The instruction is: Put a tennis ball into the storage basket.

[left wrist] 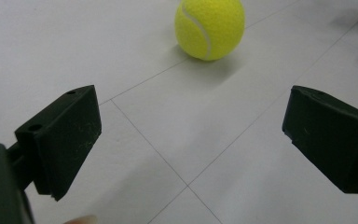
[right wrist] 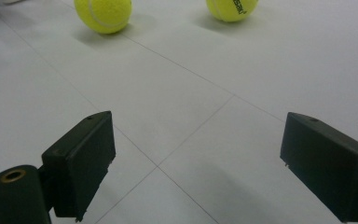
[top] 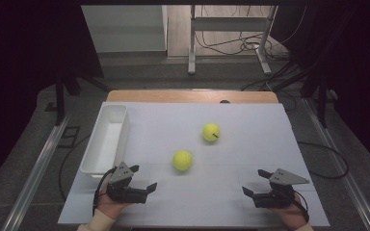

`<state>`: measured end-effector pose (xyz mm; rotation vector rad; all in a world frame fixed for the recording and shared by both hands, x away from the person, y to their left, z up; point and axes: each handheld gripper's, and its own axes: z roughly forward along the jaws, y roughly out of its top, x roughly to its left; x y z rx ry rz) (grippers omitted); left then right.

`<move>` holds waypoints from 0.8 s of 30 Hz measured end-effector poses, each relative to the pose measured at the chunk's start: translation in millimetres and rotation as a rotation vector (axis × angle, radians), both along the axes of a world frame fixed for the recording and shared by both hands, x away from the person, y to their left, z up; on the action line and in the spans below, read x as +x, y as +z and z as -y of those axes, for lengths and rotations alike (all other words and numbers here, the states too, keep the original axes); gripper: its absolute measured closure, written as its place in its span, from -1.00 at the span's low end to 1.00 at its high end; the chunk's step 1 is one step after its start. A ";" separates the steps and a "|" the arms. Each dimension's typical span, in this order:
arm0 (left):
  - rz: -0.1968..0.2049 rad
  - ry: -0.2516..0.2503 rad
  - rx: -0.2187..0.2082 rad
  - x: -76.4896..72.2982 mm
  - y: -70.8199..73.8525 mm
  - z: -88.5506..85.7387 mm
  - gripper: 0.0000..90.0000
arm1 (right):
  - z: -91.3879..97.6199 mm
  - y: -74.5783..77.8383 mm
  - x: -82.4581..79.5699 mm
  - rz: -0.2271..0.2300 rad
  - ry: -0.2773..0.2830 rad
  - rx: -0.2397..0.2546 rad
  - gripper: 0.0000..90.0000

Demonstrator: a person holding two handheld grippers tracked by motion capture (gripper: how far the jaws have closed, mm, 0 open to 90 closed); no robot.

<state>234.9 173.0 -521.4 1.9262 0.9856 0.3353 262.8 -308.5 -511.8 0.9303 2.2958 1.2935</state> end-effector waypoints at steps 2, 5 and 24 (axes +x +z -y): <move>-0.001 -0.002 0.005 0.2 -0.4 1.0 -0.88 | 0.4 0.1 0.5 -0.002 0.000 0.000 -0.76; -0.002 -0.001 0.003 -0.3 -0.8 0.3 -0.88 | 0.3 0.3 1.9 -0.007 -0.001 0.006 -0.76; 0.004 -0.007 -0.009 1.6 4.3 4.3 -0.88 | -3.1 1.0 -3.1 0.004 0.026 -0.028 -0.76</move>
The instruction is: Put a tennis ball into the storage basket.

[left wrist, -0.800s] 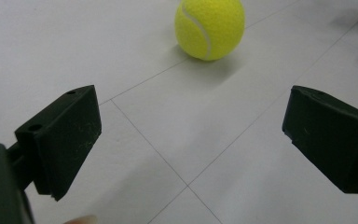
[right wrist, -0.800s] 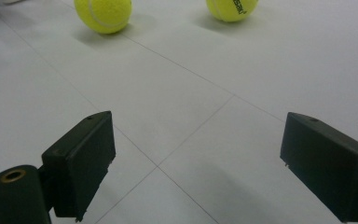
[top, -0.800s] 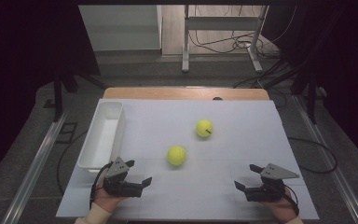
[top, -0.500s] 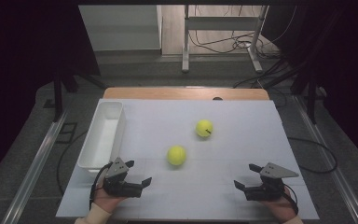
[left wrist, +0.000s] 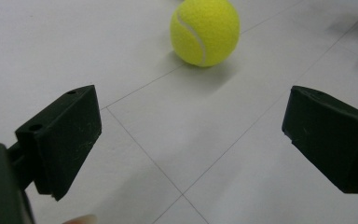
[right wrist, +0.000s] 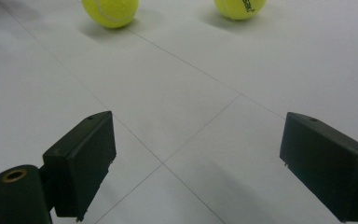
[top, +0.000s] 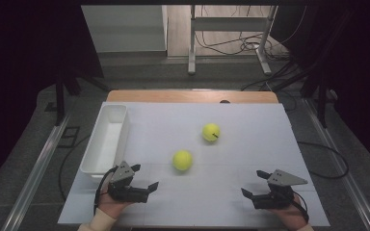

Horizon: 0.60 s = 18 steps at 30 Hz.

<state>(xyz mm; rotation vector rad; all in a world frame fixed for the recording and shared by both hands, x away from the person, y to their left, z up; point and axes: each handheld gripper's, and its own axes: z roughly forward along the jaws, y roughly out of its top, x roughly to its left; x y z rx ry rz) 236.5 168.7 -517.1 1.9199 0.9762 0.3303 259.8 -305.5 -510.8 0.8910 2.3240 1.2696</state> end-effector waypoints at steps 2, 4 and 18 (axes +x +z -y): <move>0.000 -0.001 -0.003 0.2 0.4 0.3 -0.88 | -0.5 0.0 -1.2 0.000 0.000 -0.008 -0.75; -0.009 -0.007 -0.027 0.6 2.3 0.3 -0.88 | -1.0 -0.8 -1.2 0.001 0.003 -0.005 -0.76; 0.008 0.000 -0.006 3.1 12.1 7.3 -0.87 | -1.5 -1.1 -0.9 0.000 -0.005 -0.019 -0.76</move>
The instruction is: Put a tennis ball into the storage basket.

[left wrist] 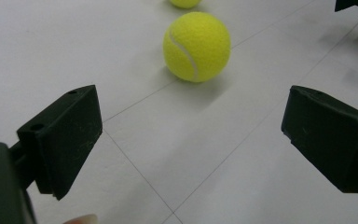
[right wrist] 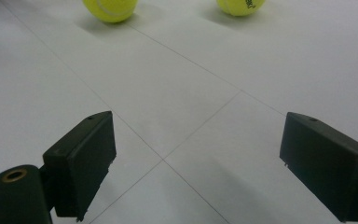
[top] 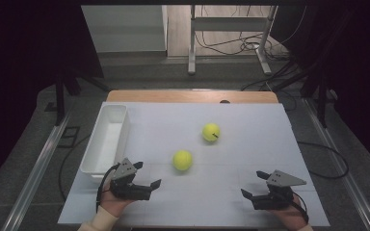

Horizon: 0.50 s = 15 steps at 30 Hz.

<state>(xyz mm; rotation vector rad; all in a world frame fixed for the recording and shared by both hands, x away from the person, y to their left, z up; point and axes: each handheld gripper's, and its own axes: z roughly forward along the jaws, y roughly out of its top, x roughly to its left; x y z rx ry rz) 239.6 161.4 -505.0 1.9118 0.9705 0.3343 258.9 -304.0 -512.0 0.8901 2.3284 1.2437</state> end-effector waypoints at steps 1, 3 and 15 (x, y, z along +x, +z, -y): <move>0.000 0.000 0.000 0.0 0.0 0.0 -0.87 | 0.0 0.0 0.0 0.000 0.000 0.000 -0.76; -0.002 0.003 -0.005 0.5 1.7 0.3 -0.87 | -0.1 0.6 0.1 0.002 0.000 -0.008 -0.76; -0.031 0.010 -0.006 6.0 10.2 7.8 -0.87 | -0.6 0.3 1.6 0.000 0.017 0.006 -0.75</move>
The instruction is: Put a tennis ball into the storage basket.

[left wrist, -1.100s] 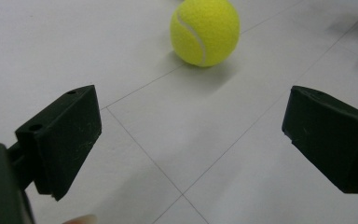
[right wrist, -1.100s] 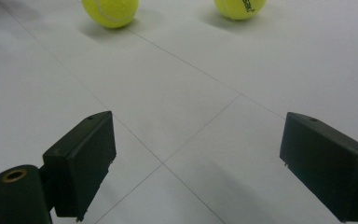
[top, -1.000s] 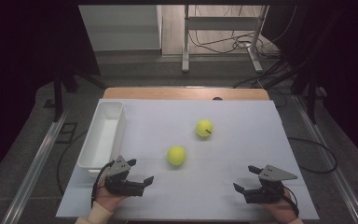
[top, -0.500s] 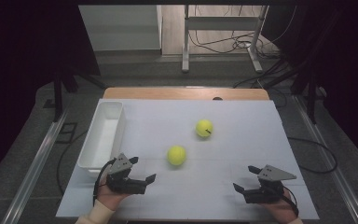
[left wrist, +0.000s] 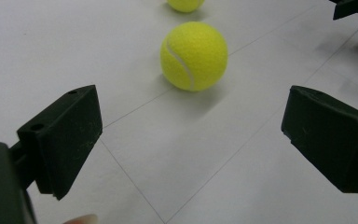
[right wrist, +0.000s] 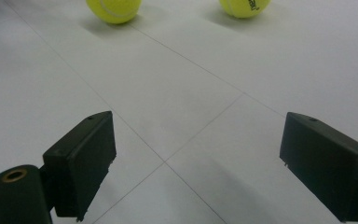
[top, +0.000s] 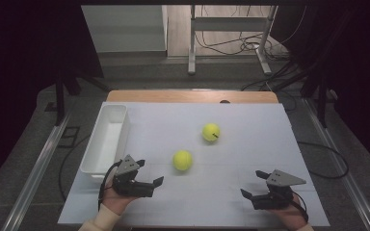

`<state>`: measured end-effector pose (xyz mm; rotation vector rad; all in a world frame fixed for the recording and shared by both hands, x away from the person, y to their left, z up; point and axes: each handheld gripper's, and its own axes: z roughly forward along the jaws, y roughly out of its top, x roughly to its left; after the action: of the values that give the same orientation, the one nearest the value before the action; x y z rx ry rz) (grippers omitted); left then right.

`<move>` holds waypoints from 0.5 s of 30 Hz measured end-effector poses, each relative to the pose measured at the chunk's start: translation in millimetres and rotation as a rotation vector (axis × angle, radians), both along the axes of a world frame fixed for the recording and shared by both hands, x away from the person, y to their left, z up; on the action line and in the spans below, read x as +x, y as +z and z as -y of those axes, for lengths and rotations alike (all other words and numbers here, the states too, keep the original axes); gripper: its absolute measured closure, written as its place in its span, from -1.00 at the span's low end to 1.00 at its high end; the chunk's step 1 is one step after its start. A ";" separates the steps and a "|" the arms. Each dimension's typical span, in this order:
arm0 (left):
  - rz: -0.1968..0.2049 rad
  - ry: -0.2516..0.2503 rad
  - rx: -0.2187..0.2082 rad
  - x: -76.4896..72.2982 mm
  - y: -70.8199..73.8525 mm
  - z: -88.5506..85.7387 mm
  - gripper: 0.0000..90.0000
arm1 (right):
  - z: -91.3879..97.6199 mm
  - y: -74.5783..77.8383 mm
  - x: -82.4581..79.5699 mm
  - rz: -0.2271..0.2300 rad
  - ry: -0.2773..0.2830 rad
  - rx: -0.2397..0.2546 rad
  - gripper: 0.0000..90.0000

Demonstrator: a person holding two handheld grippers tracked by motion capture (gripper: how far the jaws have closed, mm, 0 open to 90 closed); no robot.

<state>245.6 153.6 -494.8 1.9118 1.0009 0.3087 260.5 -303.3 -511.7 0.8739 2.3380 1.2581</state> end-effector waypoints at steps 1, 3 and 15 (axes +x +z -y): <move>0.000 0.000 0.000 0.0 0.0 0.0 -0.87 | 0.0 0.0 0.0 0.000 0.000 0.000 -0.75; -0.001 -0.003 -0.002 1.8 1.7 2.3 -0.87 | 0.2 -0.2 0.2 -0.001 0.001 0.002 -0.76; -0.014 -0.022 0.013 11.7 10.9 17.6 -0.86 | -0.9 -0.1 0.3 0.000 -0.002 -0.011 -0.75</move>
<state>257.3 136.0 -483.9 1.9383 0.9884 0.2898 260.8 -302.5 -511.8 0.8721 2.3415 1.2436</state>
